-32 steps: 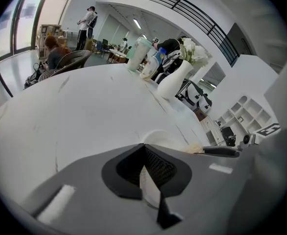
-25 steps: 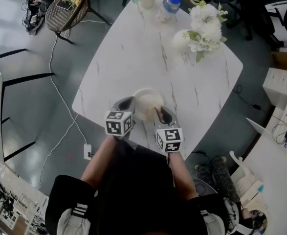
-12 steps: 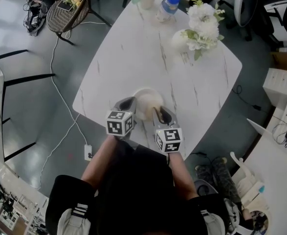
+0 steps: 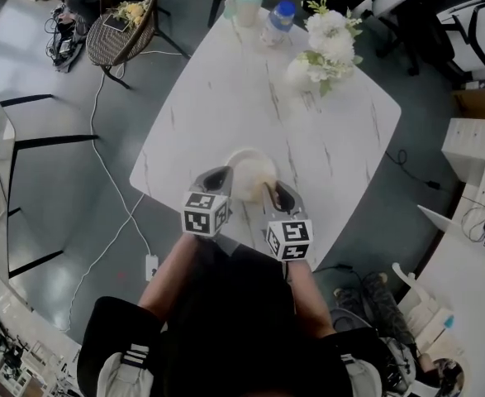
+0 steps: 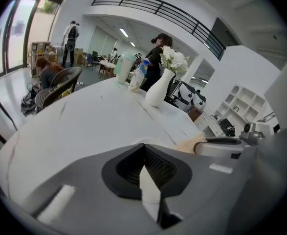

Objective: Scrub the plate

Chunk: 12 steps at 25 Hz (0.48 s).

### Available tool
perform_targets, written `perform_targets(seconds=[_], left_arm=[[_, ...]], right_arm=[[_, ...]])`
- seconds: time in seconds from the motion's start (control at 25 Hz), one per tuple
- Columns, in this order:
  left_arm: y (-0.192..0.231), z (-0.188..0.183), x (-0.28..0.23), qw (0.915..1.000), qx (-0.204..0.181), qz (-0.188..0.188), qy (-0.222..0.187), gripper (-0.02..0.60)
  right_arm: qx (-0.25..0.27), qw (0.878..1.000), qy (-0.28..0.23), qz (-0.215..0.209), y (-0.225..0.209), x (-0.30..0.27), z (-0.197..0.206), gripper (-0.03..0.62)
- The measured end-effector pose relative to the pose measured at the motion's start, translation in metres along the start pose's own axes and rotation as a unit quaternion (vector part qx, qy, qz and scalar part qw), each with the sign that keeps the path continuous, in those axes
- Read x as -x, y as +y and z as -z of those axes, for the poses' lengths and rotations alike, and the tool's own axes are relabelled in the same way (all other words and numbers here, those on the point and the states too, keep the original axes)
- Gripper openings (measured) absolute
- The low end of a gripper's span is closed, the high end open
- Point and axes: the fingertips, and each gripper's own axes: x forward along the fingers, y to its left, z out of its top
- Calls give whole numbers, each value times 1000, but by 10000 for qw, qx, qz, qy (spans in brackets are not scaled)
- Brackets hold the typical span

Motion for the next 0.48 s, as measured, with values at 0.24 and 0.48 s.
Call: perform_targets(seconds=[0.24, 0.48], left_arm=[[-21, -18, 33, 9981, -515, 90, -334, 6], [-35, -22, 70, 9953, -747, 217, -584, 6]], right_arm=[[72, 9987, -418, 276, 3, 31, -19, 91], [206, 9937, -870, 683, 7, 70, -36, 91]])
